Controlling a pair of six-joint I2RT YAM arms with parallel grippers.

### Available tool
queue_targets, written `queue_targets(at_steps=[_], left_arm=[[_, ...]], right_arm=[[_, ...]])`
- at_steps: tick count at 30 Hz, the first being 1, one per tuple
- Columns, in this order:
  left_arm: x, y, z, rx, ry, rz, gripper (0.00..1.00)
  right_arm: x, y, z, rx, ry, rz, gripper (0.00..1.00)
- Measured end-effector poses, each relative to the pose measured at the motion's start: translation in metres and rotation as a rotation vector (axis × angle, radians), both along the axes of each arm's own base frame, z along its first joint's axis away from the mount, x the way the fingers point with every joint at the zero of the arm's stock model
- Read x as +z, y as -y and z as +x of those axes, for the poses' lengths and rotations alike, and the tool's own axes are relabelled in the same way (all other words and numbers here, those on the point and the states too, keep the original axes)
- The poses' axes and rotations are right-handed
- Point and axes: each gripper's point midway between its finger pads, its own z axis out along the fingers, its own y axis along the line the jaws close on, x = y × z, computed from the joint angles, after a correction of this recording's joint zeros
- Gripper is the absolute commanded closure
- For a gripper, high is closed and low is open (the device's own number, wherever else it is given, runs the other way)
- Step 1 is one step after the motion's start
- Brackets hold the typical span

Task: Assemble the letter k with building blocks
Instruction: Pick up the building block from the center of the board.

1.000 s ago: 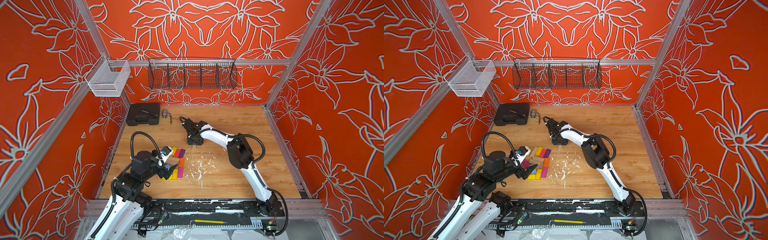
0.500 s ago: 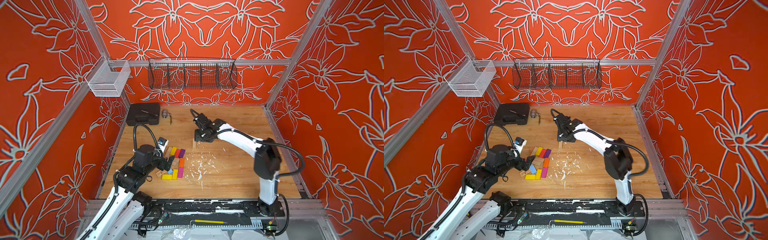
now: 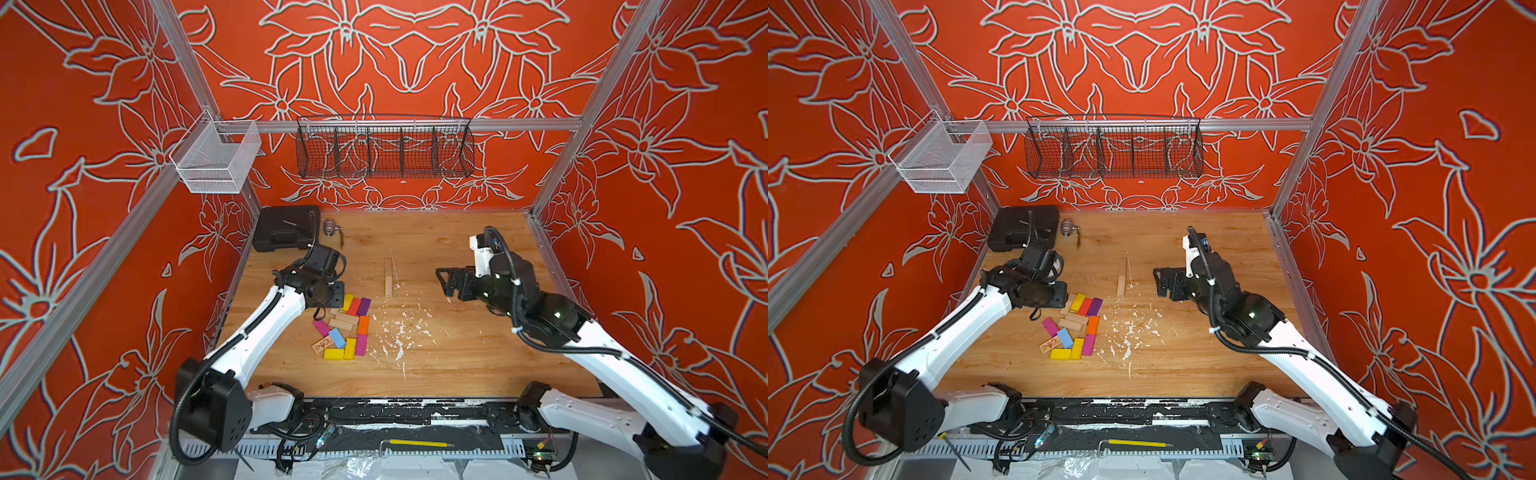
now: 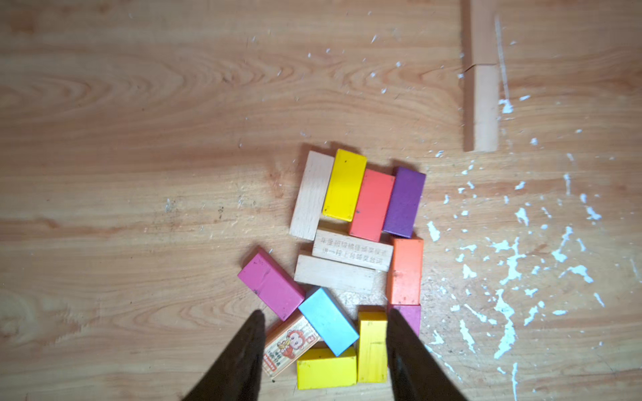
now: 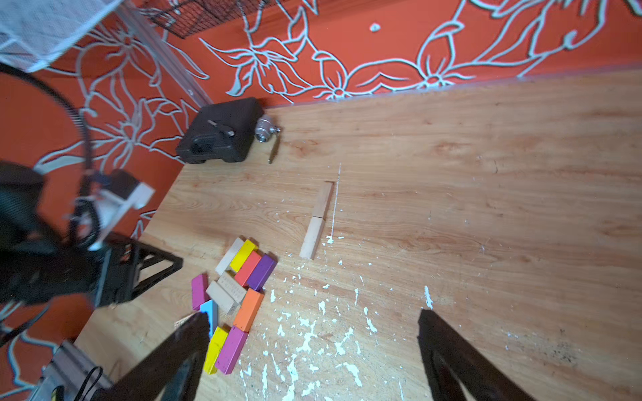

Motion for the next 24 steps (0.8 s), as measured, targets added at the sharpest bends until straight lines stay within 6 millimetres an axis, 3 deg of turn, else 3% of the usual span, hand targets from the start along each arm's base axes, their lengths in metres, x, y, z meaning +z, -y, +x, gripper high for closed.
queue_targets(at_steps=[4, 7, 13, 17, 24], left_arm=[[-0.025, -0.011, 0.007, 0.030, -0.131, -0.026, 0.64], [-0.040, -0.015, 0.011, 0.036, -0.224, -0.034, 0.65], [-0.066, -0.006, 0.030, -0.018, -0.361, -0.069, 0.66], [-0.085, -0.007, 0.030, -0.034, -0.429, -0.052, 0.66], [-0.087, -0.008, 0.031, -0.057, -0.452, -0.047, 0.66]], right_arm=[[0.017, -0.003, -0.017, 0.092, 0.057, 0.034, 0.02], [0.018, -0.011, -0.024, 0.155, 0.062, 0.031, 0.02], [0.000, -0.027, -0.024, 0.235, 0.011, -0.003, 0.02], [-0.010, -0.033, -0.023, 0.258, -0.017, -0.013, 0.02], [-0.027, -0.034, -0.023, 0.260, -0.042, -0.028, 0.02]])
